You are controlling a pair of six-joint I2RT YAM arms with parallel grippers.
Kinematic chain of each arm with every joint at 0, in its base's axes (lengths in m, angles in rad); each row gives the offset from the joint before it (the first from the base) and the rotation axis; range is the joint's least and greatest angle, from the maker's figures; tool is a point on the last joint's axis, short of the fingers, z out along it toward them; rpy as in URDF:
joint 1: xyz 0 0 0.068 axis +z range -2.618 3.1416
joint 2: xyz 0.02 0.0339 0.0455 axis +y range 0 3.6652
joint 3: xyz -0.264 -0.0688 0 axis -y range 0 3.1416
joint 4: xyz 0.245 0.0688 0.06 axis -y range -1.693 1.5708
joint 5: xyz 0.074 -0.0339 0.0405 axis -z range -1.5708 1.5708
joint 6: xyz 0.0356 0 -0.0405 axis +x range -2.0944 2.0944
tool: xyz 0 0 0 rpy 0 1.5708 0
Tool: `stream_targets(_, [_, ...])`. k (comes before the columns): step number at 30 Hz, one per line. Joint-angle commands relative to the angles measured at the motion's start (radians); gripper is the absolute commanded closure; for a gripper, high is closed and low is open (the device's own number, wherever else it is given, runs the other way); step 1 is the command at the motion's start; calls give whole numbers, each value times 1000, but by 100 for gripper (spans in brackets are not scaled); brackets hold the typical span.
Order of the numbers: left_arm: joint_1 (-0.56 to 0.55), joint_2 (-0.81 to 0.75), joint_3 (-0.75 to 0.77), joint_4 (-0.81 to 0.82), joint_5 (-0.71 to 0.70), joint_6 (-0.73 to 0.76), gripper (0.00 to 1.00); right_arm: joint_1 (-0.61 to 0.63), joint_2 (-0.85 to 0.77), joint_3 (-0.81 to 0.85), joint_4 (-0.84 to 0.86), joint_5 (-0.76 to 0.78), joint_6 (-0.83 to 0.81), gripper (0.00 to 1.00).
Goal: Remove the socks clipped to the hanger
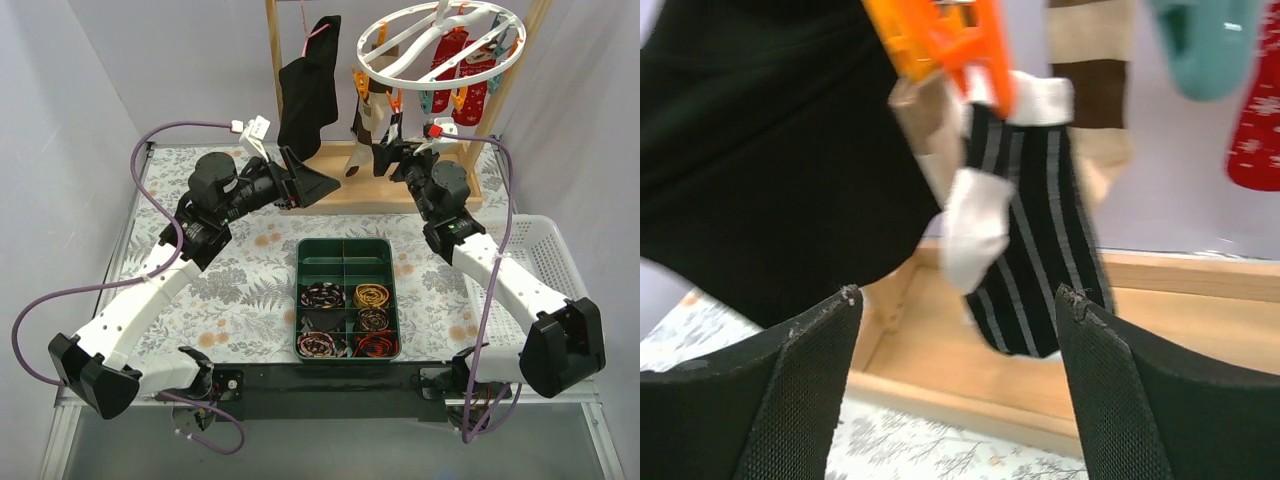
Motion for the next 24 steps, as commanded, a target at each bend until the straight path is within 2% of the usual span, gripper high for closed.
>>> stream_targets(1, [4,17,47,-29,18,16,14,4,45,-1,140,155,-24,22])
stream_targets(9, [4,98,124,-37,32,25,12,7,112,43,194,132,-45,36])
stream_targets(10, [4,109,136,-40,26,28,11,7,117,48,195,127,-44,40])
stream_targets(12, [2,140,187,-59,12,28,11,7,125,54,197,115,-44,41])
stream_targets(14, [2,204,250,-114,2,37,11,8,128,57,198,107,-48,49])
stream_targets(19, [-2,344,461,-201,-24,42,19,7,117,57,200,92,-48,64])
stream_targets(21, [-11,399,514,-213,-76,56,19,10,116,56,198,74,-47,70])
stream_targets(22, [-17,416,575,-222,-98,62,19,10,112,54,198,69,-48,78])
stream_targets(24, [-40,479,639,-262,-178,93,19,11,105,45,198,60,-50,85])
